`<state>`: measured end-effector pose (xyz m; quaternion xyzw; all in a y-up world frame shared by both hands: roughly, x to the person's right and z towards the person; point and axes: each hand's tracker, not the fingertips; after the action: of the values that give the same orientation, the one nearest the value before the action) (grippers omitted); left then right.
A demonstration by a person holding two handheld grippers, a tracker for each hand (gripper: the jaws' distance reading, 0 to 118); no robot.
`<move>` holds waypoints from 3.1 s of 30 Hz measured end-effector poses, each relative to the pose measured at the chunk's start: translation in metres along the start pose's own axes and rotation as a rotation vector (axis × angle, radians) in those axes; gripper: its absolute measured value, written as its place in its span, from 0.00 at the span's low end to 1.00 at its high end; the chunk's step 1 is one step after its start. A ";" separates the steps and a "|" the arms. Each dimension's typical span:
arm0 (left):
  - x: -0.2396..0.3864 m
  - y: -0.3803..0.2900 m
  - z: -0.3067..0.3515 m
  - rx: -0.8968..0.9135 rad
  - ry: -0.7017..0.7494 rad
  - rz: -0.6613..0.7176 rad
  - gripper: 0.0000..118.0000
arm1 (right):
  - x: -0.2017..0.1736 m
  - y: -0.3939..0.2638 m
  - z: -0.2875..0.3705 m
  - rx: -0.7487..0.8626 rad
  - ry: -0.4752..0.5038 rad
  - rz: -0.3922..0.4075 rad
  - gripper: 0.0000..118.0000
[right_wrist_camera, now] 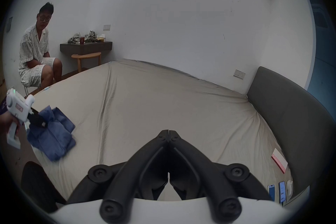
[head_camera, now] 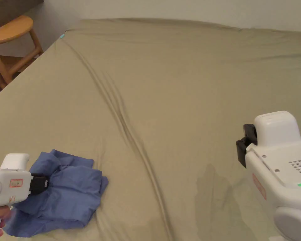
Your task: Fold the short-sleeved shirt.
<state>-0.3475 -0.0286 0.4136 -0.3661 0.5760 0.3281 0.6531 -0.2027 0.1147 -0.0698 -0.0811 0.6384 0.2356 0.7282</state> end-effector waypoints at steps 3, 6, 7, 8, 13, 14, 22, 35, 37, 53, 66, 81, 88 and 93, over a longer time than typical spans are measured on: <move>-0.034 0.007 -0.014 -0.009 0.104 -0.012 0.23 | -0.005 -0.002 -0.008 -0.014 -0.001 0.014 0.00; -0.065 0.013 -0.021 -0.027 0.213 -0.065 0.23 | -0.011 -0.003 -0.017 -0.032 -0.004 0.022 0.00; -0.077 0.015 -0.026 -0.032 0.240 -0.069 0.23 | -0.013 -0.004 -0.021 -0.039 -0.005 0.023 0.00; -0.086 0.017 -0.029 -0.045 0.252 -0.066 0.22 | -0.014 -0.004 -0.023 -0.046 -0.003 0.024 0.00; -0.128 0.028 -0.052 -0.077 0.405 -0.160 0.22 | -0.021 -0.004 -0.033 -0.067 -0.010 0.034 0.00; -0.136 0.030 -0.057 -0.084 0.428 -0.169 0.22 | -0.023 -0.005 -0.034 -0.072 -0.013 0.039 0.00; -0.155 0.040 -0.068 -0.065 0.472 -0.097 0.33 | -0.022 -0.008 -0.043 -0.101 -0.025 0.050 0.00; 0.009 0.096 0.148 0.802 0.165 0.075 0.89 | 0.025 0.028 0.002 0.030 -0.073 0.026 0.00; 0.056 0.092 0.178 0.895 0.112 0.052 0.83 | 0.034 0.037 0.017 0.074 -0.093 0.020 0.00; 0.320 0.026 0.270 1.091 -0.089 -0.138 0.00 | 0.078 0.033 0.118 0.288 -0.203 0.001 0.00; 0.342 0.004 0.264 1.039 -0.113 -0.201 0.00 | 0.078 0.013 0.116 0.263 -0.209 -0.003 0.00; 0.339 0.001 0.269 1.064 -0.084 -0.206 0.00 | 0.065 0.017 0.114 0.282 -0.182 -0.006 0.00; 0.339 0.000 0.268 1.061 -0.094 -0.195 0.00 | 0.063 0.020 0.118 0.300 -0.188 -0.008 0.00; 0.343 -0.002 0.268 1.057 -0.107 -0.203 0.00 | 0.060 0.020 0.123 0.303 -0.197 -0.018 0.00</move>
<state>-0.1676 0.2021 0.0919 -0.0243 0.5904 -0.0529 0.8050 -0.0976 0.1987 -0.1034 0.0474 0.5914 0.1372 0.7932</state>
